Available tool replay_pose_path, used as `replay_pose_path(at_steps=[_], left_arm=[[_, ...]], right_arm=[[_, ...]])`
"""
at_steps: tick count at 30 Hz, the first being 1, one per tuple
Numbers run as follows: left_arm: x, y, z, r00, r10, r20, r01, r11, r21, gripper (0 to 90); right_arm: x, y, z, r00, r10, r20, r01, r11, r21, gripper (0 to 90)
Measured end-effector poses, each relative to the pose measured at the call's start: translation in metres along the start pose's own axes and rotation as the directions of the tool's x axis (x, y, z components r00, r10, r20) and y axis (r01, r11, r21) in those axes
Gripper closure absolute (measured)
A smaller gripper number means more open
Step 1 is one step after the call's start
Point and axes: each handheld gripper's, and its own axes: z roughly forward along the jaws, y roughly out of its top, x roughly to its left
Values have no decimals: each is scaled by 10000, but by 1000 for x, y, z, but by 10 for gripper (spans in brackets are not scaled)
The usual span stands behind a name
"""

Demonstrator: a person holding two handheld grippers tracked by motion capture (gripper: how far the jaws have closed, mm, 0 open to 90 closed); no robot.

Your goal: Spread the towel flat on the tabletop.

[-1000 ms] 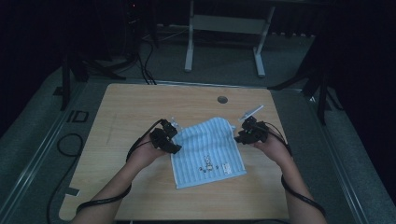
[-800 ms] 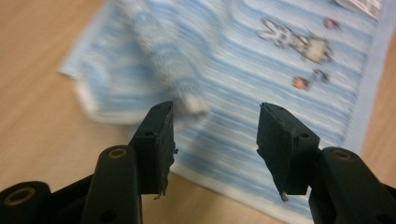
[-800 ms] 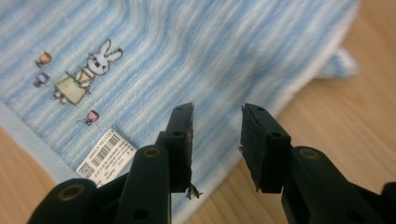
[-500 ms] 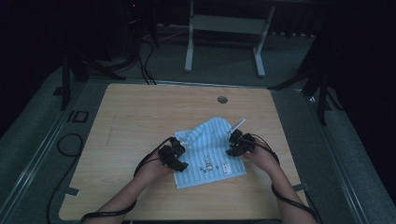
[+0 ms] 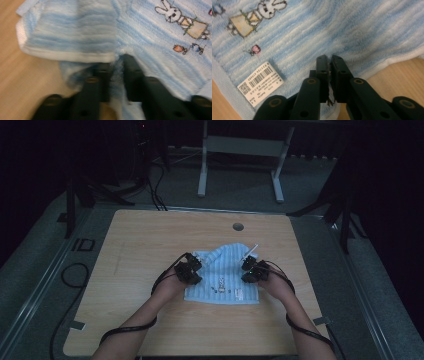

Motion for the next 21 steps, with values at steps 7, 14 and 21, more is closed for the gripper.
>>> replay_pose_path(at_steps=[7,14,21], left_arm=[[2,6,-18,9998,-186,-44,184,9988,-454,858],[-20,-3,-78,9992,410,-7,-406,9881,-1484,857],[-57,-35,-113,9918,982,816,-805,9770,-1974,854]], right_arm=[[-6,1,-8,9995,297,111,-295,9994,-173,872],[10,-7,-70,9982,-18,597,116,9864,-1641,872],[52,-41,-115,9959,-549,718,709,9673,-2433,871]])
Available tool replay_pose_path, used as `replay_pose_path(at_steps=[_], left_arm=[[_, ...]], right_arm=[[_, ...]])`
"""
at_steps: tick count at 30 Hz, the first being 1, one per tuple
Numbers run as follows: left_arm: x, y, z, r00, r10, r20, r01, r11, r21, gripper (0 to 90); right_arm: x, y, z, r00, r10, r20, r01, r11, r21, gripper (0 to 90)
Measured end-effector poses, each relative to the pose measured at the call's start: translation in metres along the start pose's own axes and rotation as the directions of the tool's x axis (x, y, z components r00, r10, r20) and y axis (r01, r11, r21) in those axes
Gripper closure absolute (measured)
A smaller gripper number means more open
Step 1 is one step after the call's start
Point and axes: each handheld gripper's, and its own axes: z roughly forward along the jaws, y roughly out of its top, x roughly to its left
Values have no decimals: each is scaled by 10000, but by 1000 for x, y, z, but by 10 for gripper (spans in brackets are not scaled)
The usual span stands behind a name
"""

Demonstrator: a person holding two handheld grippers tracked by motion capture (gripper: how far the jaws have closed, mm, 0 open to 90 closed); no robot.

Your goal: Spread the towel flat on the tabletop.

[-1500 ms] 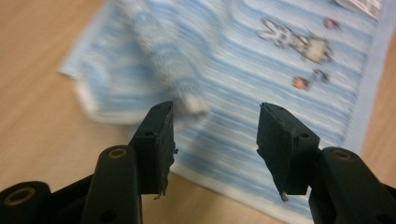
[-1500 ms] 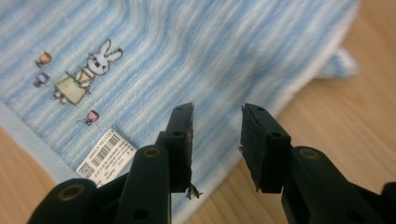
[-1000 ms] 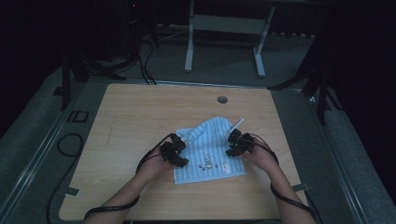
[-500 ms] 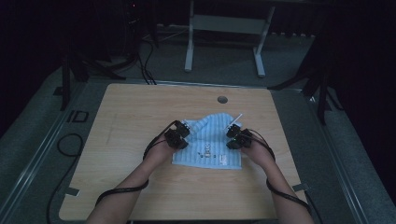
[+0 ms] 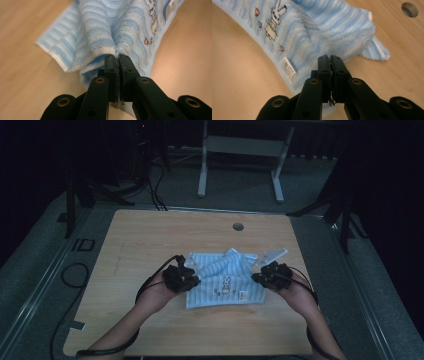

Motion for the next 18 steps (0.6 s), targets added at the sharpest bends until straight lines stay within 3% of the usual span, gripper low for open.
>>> replay_pose_path(at_steps=[2,5,6,8,11,12,14,16,18], left_arm=[[-15,-8,-1,9989,213,413,-220,9996,182,852],[-34,-21,2,9922,483,1147,-539,9975,465,849],[-40,-26,4,9901,411,1345,-477,9978,463,849],[-48,-33,9,9808,354,1918,-503,9960,733,841],[-56,-42,16,9594,256,2807,-588,9921,1104,773],[-57,-43,15,9586,378,2822,-724,9909,1132,751],[-55,-42,10,9592,358,2803,-697,9912,1122,705],[-49,-38,4,9712,497,2330,-731,9930,929,675],[-40,-33,1,9833,473,1758,-638,9939,895,639]], right_arm=[[16,-9,-9,9997,-241,-78,242,9997,101,871],[38,-26,-14,9986,-211,-483,224,9994,264,870],[44,-32,-14,9982,-173,-575,195,9991,389,870],[55,-45,-12,9961,-29,-887,80,9984,564,865],[66,-62,-6,9873,243,-1569,-90,9952,972,788],[68,-66,-4,9825,301,-1841,-110,9945,1041,770],[70,-70,-7,9849,198,-1718,-3,9936,1127,724],[65,-67,-14,9872,193,-1585,-42,9955,952,724],[56,-61,-17,9930,175,-1169,-81,9967,808,750]])
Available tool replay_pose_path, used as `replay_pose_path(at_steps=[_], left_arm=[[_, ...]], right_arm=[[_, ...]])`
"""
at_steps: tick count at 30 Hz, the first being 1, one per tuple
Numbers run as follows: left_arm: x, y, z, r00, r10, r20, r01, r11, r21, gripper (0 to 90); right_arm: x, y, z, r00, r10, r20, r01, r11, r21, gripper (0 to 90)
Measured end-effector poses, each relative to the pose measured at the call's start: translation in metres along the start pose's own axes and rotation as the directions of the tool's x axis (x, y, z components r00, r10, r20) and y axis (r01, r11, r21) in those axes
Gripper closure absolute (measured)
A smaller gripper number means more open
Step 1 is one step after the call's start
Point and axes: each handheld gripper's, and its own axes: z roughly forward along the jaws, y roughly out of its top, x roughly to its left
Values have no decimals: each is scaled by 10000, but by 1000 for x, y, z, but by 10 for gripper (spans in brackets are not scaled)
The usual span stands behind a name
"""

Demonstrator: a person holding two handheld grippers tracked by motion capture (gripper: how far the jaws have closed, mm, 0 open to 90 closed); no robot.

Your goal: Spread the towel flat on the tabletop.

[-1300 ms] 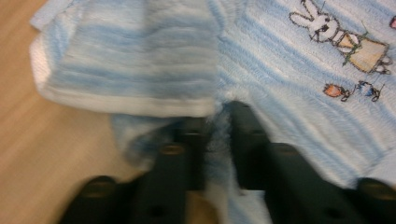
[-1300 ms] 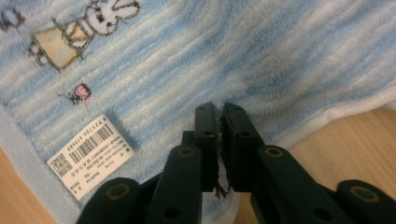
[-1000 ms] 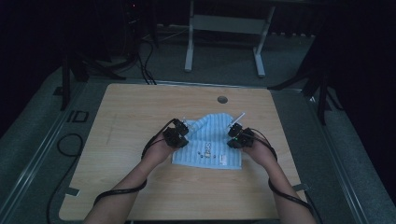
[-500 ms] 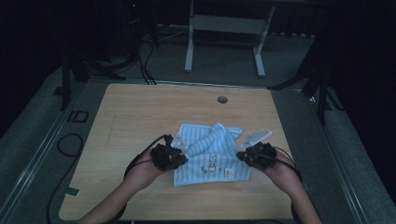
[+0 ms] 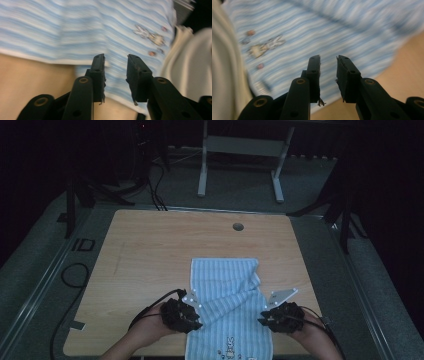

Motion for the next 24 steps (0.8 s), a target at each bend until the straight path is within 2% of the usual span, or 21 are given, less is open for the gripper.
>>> replay_pose_path(at_steps=[1,3,4,5,7,8,10,15,20,21,22,23,24], left_arm=[[5,2,-1,9993,-20,-386,17,10000,-84,640],[20,6,-2,9980,-163,-615,152,9997,-183,665],[26,9,0,9944,-256,-1022,228,9993,-288,720],[34,11,3,9917,-428,-1212,394,9988,-302,764],[49,16,11,9891,-714,-1291,673,9971,-357,842],[56,19,15,9893,-869,-1169,837,9960,-316,860],[64,24,27,9882,-926,-1220,909,9957,-194,870],[73,31,55,9883,-979,-1169,1022,9943,317,870],[80,30,78,9884,-810,-1283,954,9893,1103,870],[82,29,81,9880,-874,-1274,1024,9880,1161,870],[85,29,82,9876,-1022,-1195,1140,9888,966,870],[86,29,81,9869,-1053,-1221,1175,9883,968,870],[87,30,82,9853,-978,-1398,1122,9888,986,870]], right_arm=[[-5,4,-2,9999,23,161,-22,10000,-43,784],[-19,12,-2,9991,72,422,-65,9999,-153,855],[-26,16,0,9983,151,559,-143,9998,-137,897],[-33,21,2,9968,123,789,-107,9997,-209,898],[-46,30,10,9958,360,839,-338,9990,-275,899],[-52,34,15,9942,428,986,-405,9989,-250,899],[-63,42,27,9939,548,957,-532,9984,-196,899],[-80,54,63,9916,717,1075,-766,9962,424,899],[-92,53,92,9897,821,1174,-938,9907,988,898],[-93,53,97,9895,877,1146,-1001,9892,1071,898],[-94,52,101,9898,927,1083,-1051,9878,1150,898],[-95,52,104,9901,904,1073,-1032,9874,1202,898],[-95,52,106,9897,943,1075,-1063,9881,1113,898]])
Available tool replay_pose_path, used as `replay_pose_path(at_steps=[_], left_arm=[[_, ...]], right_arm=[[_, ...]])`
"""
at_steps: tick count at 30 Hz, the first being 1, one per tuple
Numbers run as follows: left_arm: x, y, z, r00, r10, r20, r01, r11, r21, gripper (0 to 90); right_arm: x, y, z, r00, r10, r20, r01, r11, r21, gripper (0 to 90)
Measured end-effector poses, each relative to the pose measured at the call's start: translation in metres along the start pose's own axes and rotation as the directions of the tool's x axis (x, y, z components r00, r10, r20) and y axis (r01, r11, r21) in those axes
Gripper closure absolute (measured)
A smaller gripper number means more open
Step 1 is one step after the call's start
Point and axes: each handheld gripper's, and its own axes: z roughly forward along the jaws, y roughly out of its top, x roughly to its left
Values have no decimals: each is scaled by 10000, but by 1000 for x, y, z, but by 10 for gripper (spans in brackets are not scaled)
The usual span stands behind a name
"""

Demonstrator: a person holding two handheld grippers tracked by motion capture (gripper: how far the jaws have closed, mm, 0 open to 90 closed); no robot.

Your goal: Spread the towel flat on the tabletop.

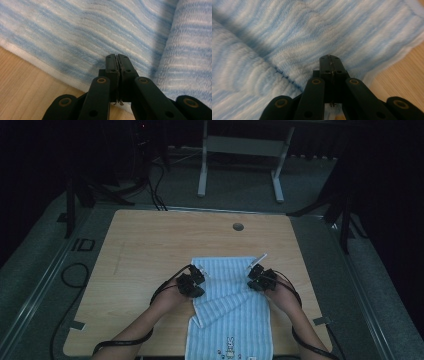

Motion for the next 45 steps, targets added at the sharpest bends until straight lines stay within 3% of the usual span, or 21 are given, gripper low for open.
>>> replay_pose_path(at_steps=[4,7,12,17,24,27,29,31,32,33,35,36,37,40,45], left_arm=[[8,3,0,9999,66,-149,-64,9999,149,870],[16,5,1,9994,67,-326,-66,10000,43,869],[34,10,3,9990,-294,-346,295,9996,9,869],[51,21,6,9959,-315,-844,337,9991,248,869],[65,34,12,9873,-394,-1540,457,9983,373,868],[78,44,16,9808,-745,-1799,813,9962,304,852],[83,48,18,9801,-1017,-1706,1078,9938,269,834],[86,52,18,9785,-1178,-1694,1248,9917,314,834],[86,54,16,9795,-1326,-1516,1366,9905,162,834],[84,54,13,9806,-1390,-1383,1400,9902,-29,834],[77,54,3,9871,-1201,-1061,1178,9926,-276,835],[77,54,3,9871,-1201,-1061,1178,9926,-276,835],[68,50,-3,9920,-907,-878,888,9957,-250,835],[57,41,-6,9960,-664,-594,662,9978,-66,835],[46,23,-1,9984,-538,-172,541,9983,196,835]], right_arm=[[-3,4,3,10000,23,56,-24,9999,167,897],[-10,6,6,9999,155,-4,-155,9999,-15,896],[-20,13,10,9991,420,-27,-420,9990,-123,897],[-32,23,16,9976,690,-57,-691,9974,-188,897],[-45,41,24,9959,908,26,-908,9958,-143,897],[-57,53,30,9944,1038,210,-1038,9946,-22,896],[-65,59,33,9929,1097,469,-1103,9938,103,890],[-69,62,34,9921,1157,482,-1164,9931,117,878],[-78,65,36,9891,1426,355,-1432,9896,133,869],[-82,66,33,9850,1712,199,-1715,9850,176,869],[-83,65,25,9813,1927,-35,-1927,9812,-93,869],[-83,65,25,9813,1927,-35,-1927,9812,-93,869],[-81,62,19,9809,1930,-236,-1936,9807,-287,869],[-65,46,3,9817,1846,-464,-1871,9807,-564,868],[-45,21,5,9858,1622,-441,-1640,9857,-401,868]])
